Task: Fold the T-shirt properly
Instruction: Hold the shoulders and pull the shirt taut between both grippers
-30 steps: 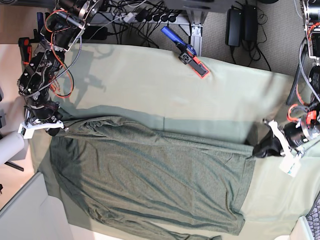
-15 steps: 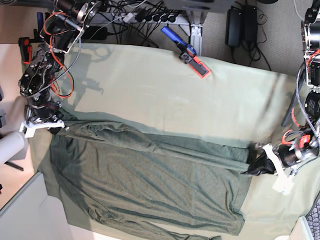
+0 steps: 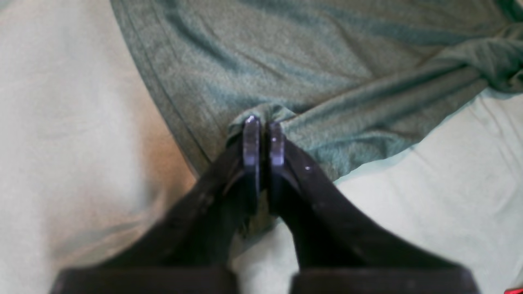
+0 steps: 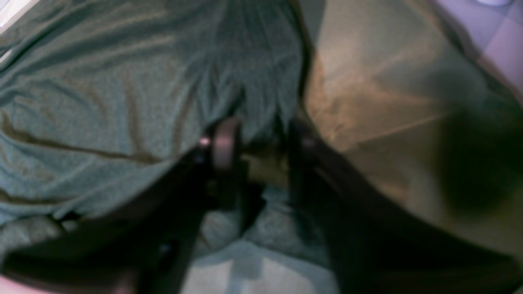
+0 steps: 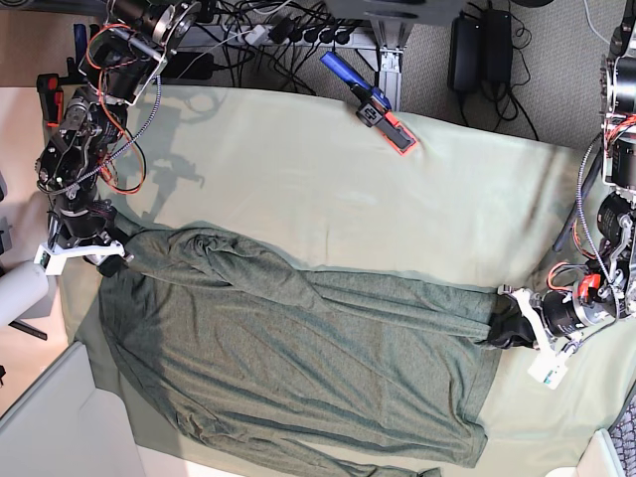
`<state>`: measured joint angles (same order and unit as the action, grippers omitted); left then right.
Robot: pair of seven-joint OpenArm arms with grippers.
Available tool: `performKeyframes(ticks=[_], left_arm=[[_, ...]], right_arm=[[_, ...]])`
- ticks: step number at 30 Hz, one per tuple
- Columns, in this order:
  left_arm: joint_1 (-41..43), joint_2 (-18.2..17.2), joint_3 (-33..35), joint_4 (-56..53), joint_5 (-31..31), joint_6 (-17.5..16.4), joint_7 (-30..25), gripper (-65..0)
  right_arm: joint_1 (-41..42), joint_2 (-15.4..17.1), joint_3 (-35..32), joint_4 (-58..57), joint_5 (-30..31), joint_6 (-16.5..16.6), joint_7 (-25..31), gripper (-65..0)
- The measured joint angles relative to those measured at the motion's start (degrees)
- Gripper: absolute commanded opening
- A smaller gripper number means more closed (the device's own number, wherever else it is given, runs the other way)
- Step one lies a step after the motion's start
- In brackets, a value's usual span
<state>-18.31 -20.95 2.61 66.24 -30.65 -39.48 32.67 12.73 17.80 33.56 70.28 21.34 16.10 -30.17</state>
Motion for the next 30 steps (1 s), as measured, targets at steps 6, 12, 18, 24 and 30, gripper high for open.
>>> performKeyframes(ticks=[6,12,18,24,30], left_arm=[[-0.2,0.0,0.0,0.0,0.2,0.0,-1.9,-35.7],[-0.2,-0.1,-0.3,0.0,-0.5,0.0,-0.5,-34.8],[-0.1,-1.0,-5.2,0.0,-10.6,0.0,5.0,-34.9],[1.2,-1.2,-7.5,0.0,-16.8,0.0,11.3,-34.9],[6.0,-1.0,-7.5,0.0,-15.9,0.0,8.5,-26.3]], right_arm=[[1.5,0.2,-4.1,-3.9,-3.0,0.2,2.3,-30.1],[2.7,1.4,-4.3,-4.8,-3.2,0.2,2.8,-30.1],[2.5,3.7,-0.2,-4.8,-0.3,0.2,-2.4,-30.1],[0.8,6.4,3.2,-4.8,3.5,0.2,-5.1,-30.1],[-3.2,4.9,2.6,-4.8,6.3,0.7,-5.8,-30.1]])
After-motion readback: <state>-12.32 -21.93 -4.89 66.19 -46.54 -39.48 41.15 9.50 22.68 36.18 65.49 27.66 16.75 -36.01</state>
